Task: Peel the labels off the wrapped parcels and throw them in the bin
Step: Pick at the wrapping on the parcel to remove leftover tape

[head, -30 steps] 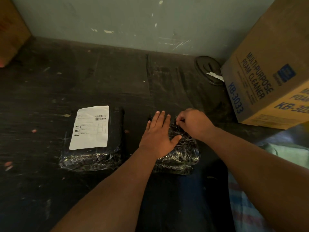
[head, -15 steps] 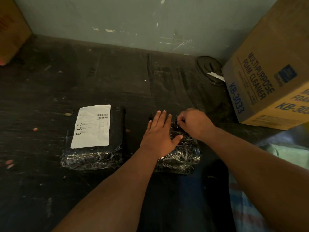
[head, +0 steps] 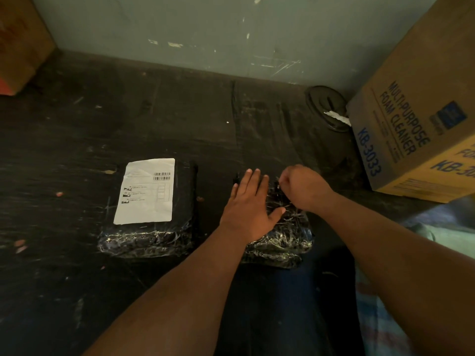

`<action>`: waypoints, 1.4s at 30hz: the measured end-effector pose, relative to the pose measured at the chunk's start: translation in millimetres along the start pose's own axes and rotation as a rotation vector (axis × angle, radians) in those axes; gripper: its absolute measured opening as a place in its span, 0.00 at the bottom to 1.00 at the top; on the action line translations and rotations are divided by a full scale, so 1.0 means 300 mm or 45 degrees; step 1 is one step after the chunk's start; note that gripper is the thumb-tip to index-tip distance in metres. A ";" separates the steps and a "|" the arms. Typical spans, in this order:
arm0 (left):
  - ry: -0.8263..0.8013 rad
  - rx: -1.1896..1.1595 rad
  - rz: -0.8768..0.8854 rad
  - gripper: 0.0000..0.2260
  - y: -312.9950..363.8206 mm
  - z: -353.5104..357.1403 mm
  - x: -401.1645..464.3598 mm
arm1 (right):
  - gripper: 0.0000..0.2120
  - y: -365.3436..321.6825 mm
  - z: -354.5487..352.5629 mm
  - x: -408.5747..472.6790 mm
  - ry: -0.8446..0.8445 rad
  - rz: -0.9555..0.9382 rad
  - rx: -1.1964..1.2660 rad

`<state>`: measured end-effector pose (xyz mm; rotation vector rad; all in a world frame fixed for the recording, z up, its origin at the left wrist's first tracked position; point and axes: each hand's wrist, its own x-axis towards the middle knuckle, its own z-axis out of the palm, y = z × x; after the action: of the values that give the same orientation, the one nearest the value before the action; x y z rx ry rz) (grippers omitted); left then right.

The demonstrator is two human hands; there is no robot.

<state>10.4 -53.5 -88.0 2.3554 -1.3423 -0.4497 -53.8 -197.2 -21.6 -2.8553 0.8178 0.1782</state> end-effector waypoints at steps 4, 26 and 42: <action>-0.007 0.003 0.003 0.40 -0.001 -0.002 0.002 | 0.09 0.009 -0.026 -0.002 -0.054 0.031 0.132; -0.012 -0.006 -0.002 0.39 0.000 -0.001 0.003 | 0.09 -0.010 -0.033 -0.016 -0.011 -0.090 -0.072; 0.000 -0.019 -0.013 0.39 0.002 0.001 0.002 | 0.11 -0.039 -0.033 -0.029 -0.056 -0.147 -0.176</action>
<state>10.0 -54.4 -87.9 2.3510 -1.3233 -0.4612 -54.2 -184.9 -9.1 -3.0056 0.6541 0.2921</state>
